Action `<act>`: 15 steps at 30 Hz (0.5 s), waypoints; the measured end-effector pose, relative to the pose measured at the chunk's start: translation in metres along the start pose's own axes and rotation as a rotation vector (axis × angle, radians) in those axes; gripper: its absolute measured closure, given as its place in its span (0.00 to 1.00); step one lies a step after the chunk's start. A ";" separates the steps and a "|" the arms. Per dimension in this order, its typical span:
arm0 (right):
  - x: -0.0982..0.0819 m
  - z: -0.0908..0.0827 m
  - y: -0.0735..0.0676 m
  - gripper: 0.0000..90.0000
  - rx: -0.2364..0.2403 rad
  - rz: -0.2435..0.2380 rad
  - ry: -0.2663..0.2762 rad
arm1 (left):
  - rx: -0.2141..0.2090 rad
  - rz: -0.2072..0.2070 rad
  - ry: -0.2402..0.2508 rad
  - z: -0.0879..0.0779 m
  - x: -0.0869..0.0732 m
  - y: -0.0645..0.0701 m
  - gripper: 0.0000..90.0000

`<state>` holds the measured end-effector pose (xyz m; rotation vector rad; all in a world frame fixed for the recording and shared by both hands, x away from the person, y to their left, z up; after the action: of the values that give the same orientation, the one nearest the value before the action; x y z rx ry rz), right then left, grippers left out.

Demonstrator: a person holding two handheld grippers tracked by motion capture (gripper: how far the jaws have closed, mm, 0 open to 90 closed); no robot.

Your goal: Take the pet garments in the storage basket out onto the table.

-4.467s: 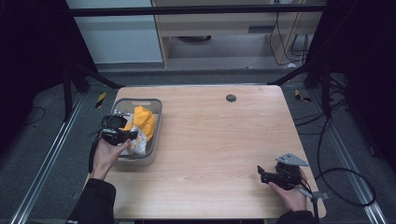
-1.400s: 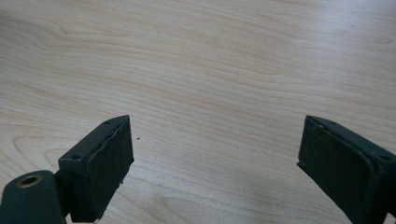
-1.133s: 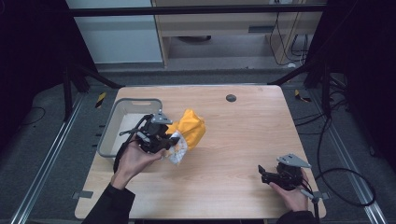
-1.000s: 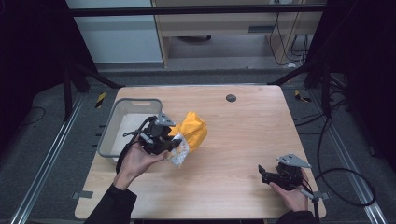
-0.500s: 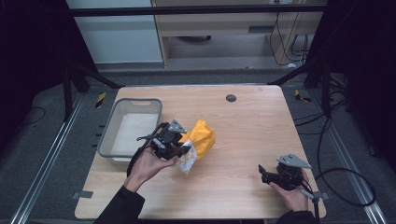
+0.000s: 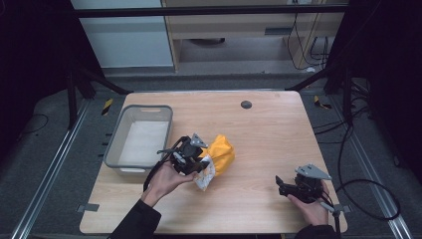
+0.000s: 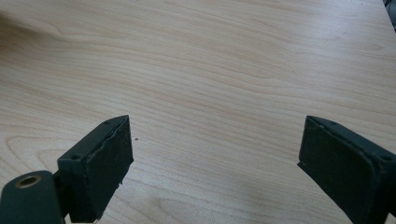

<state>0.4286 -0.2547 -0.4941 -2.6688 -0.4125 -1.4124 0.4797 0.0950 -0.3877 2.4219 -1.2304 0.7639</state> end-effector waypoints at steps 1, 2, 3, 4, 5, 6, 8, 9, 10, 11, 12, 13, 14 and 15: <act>0.000 0.000 0.000 0.11 0.000 -0.001 0.000 | -0.001 0.002 -0.003 0.002 0.000 0.000 0.90; 0.000 0.000 0.000 0.11 -0.001 -0.001 0.001 | -0.001 0.003 -0.006 0.004 -0.001 0.001 0.90; 0.000 0.000 0.000 0.11 -0.002 -0.004 0.002 | -0.002 0.003 -0.011 0.006 -0.001 0.001 0.90; 0.000 0.000 0.000 0.11 -0.001 -0.002 0.000 | -0.003 0.002 -0.013 0.009 -0.001 0.002 0.90; 0.000 0.000 0.000 0.11 -0.001 -0.003 0.001 | -0.008 0.002 -0.016 0.011 -0.002 0.002 0.90; 0.000 0.000 0.000 0.11 -0.001 -0.003 0.001 | -0.007 0.001 -0.017 0.013 -0.002 0.002 0.90; 0.000 0.000 0.000 0.11 -0.001 -0.003 0.000 | -0.012 0.002 -0.022 0.016 -0.002 0.003 0.90; 0.000 0.000 0.000 0.11 -0.001 -0.004 0.000 | -0.013 0.005 -0.026 0.017 -0.002 0.003 0.90; 0.000 0.000 0.000 0.11 -0.002 -0.006 0.000 | -0.014 0.006 -0.026 0.018 -0.002 0.004 0.90; 0.000 0.000 0.000 0.11 -0.003 -0.010 0.002 | -0.011 0.006 -0.025 0.020 -0.002 0.005 0.90; 0.000 0.001 0.000 0.11 -0.005 -0.012 0.002 | -0.013 0.009 -0.027 0.021 -0.002 0.005 0.90; 0.000 0.001 0.000 0.11 -0.005 -0.013 0.002 | -0.016 0.009 -0.028 0.023 -0.002 0.006 0.90; 0.000 0.000 0.000 0.11 -0.003 -0.011 0.002 | -0.017 0.010 -0.029 0.024 -0.002 0.006 0.90; 0.000 0.000 0.000 0.11 -0.003 -0.011 0.002 | -0.020 0.011 -0.031 0.026 -0.002 0.007 0.90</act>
<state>0.4288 -0.2548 -0.4946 -2.6714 -0.4255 -1.4200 0.4815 0.0796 -0.4100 2.4215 -1.2576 0.7170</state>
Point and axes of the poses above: each handheld gripper's, and its own axes: z roughly forward along the jaws, x roughly out of its top, y roughly to its right, the point moved 1 cm from there along z, roughly forward along the jaws, and after that the axes turned 2 degrees about -x, right-handed, at the moved point
